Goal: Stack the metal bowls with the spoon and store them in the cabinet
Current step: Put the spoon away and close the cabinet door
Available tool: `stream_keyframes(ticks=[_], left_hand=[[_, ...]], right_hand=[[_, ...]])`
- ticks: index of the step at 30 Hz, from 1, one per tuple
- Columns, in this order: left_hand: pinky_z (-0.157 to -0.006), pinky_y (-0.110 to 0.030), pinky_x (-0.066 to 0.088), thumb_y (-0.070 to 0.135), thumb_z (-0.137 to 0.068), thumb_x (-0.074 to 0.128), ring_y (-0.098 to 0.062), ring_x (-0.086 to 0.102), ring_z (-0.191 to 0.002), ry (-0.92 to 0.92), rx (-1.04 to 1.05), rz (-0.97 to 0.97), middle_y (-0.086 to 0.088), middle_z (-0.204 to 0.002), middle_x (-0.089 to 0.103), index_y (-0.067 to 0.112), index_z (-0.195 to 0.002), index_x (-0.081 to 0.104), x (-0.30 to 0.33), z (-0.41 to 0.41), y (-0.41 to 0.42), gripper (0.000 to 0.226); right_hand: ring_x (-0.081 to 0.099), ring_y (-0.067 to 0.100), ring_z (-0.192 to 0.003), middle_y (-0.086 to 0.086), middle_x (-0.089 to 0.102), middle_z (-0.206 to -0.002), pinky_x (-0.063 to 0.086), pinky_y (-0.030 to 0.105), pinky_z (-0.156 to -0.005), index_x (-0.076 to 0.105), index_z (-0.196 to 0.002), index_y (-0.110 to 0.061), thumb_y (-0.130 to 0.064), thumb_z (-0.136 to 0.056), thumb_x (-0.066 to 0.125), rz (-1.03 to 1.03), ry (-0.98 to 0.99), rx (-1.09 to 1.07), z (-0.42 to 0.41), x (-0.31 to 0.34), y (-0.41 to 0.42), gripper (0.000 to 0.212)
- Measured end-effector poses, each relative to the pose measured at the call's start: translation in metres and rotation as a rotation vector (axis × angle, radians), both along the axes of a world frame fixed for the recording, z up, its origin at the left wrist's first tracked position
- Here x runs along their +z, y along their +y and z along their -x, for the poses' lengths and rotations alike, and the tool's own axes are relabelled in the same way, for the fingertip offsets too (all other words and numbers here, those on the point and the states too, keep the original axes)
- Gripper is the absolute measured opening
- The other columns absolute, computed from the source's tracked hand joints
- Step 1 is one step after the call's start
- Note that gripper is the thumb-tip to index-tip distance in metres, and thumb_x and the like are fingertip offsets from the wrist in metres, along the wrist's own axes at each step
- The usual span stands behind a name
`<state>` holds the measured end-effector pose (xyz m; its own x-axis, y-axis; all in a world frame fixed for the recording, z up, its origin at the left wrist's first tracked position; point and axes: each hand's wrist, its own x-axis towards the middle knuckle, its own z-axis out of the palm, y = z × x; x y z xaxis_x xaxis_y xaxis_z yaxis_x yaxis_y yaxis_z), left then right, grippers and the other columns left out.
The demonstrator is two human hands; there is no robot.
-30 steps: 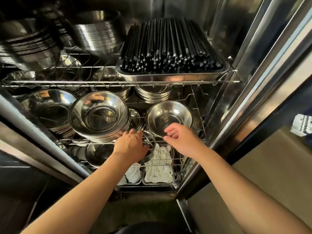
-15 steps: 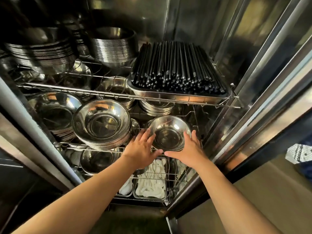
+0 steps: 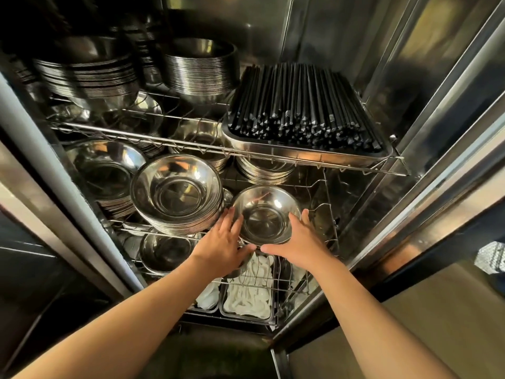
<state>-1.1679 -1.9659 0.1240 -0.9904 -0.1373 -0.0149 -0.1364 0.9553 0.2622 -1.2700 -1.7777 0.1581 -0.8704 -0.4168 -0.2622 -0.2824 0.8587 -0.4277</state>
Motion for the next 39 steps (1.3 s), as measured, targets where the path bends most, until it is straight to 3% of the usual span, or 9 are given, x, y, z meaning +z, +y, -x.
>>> stream_keyframes(ticks=[9, 12, 15, 21, 27, 31, 36, 39], left_hand=[[-0.124, -0.040, 0.008, 0.070, -0.095, 0.028, -0.030, 0.008, -0.155, 0.030, 0.052, 0.022, -0.016, -0.168, 0.008, 0.011, -0.160, 0.010, -0.002, -0.006, 0.003, 0.089], [-0.124, -0.044, 0.018, 0.069, -0.094, 0.030, -0.033, 0.018, -0.151, 0.100, 0.044, 0.057, -0.016, -0.166, 0.019, 0.012, -0.158, 0.020, -0.002, -0.011, 0.006, 0.086], [-0.122, -0.044, 0.024, 0.062, -0.097, 0.032, -0.031, 0.019, -0.151, 0.150, -0.006, 0.076, -0.013, -0.163, 0.030, 0.014, -0.156, 0.030, -0.002, -0.010, 0.010, 0.075], [-0.122, -0.043, 0.026, 0.040, -0.107, 0.031, -0.030, 0.017, -0.153, 0.093, -0.047, 0.062, -0.011, -0.160, 0.038, 0.018, -0.151, 0.043, -0.010, -0.006, 0.007, 0.051], [-0.122, -0.033, 0.004, 0.031, -0.107, 0.039, -0.033, 0.024, -0.151, 0.157, -0.074, 0.029, -0.012, -0.150, 0.051, 0.012, -0.145, 0.050, -0.010, -0.006, 0.004, 0.044], [-0.122, -0.038, 0.021, 0.034, -0.104, 0.045, -0.031, 0.028, -0.150, 0.143, -0.021, 0.002, -0.010, -0.150, 0.051, 0.014, -0.142, 0.054, -0.003, -0.010, 0.007, 0.044], [-0.110, -0.039, 0.043, 0.042, -0.098, 0.054, -0.025, 0.051, -0.131, 0.227, 0.087, -0.025, -0.003, -0.136, 0.063, 0.020, -0.137, 0.059, 0.013, -0.027, 0.010, 0.045], [-0.100, -0.040, 0.050, 0.044, -0.095, 0.057, -0.026, 0.058, -0.121, 0.217, 0.131, -0.056, -0.003, -0.129, 0.066, 0.021, -0.134, 0.061, 0.024, -0.043, 0.011, 0.045]], right_hand=[[-0.006, 0.029, -0.157, -0.003, -0.030, -0.167, 0.020, 0.059, -0.120, 0.009, -0.162, -0.035, -0.082, -0.060, 0.073, 0.053, -0.108, 0.035, 0.007, -0.002, -0.003, 0.129], [0.001, 0.027, -0.157, -0.005, -0.021, -0.169, 0.020, 0.059, -0.120, 0.018, -0.161, -0.034, -0.080, -0.069, 0.067, 0.210, -0.128, -0.075, 0.012, -0.007, -0.004, 0.113], [0.009, 0.026, -0.157, -0.003, -0.009, -0.172, 0.021, 0.054, -0.120, 0.020, -0.162, -0.025, -0.069, -0.087, 0.058, 0.235, -0.091, -0.145, 0.017, -0.011, -0.007, 0.095], [0.012, 0.024, -0.156, -0.005, 0.003, -0.172, 0.020, 0.053, -0.121, 0.025, -0.162, -0.021, -0.060, -0.093, 0.056, 0.230, -0.074, -0.150, 0.016, -0.017, -0.011, 0.086], [0.010, 0.025, -0.157, -0.007, -0.002, -0.172, 0.020, 0.054, -0.121, 0.022, -0.162, -0.020, -0.061, -0.091, 0.057, 0.238, -0.105, -0.143, 0.014, -0.020, -0.008, 0.089], [0.010, 0.024, -0.157, -0.006, -0.003, -0.172, 0.021, 0.054, -0.120, 0.025, -0.161, -0.025, -0.059, -0.090, 0.060, 0.239, -0.124, -0.097, 0.016, -0.020, -0.003, 0.087], [0.023, 0.028, -0.153, 0.000, 0.014, -0.170, 0.030, 0.055, -0.116, 0.034, -0.154, -0.032, -0.057, -0.088, 0.062, 0.242, -0.070, -0.058, 0.016, -0.007, 0.005, 0.077], [0.048, 0.026, -0.137, 0.002, 0.037, -0.155, 0.044, 0.046, -0.103, 0.045, -0.146, -0.031, -0.055, -0.088, 0.062, 0.228, -0.014, -0.012, 0.005, 0.008, 0.013, 0.065]])
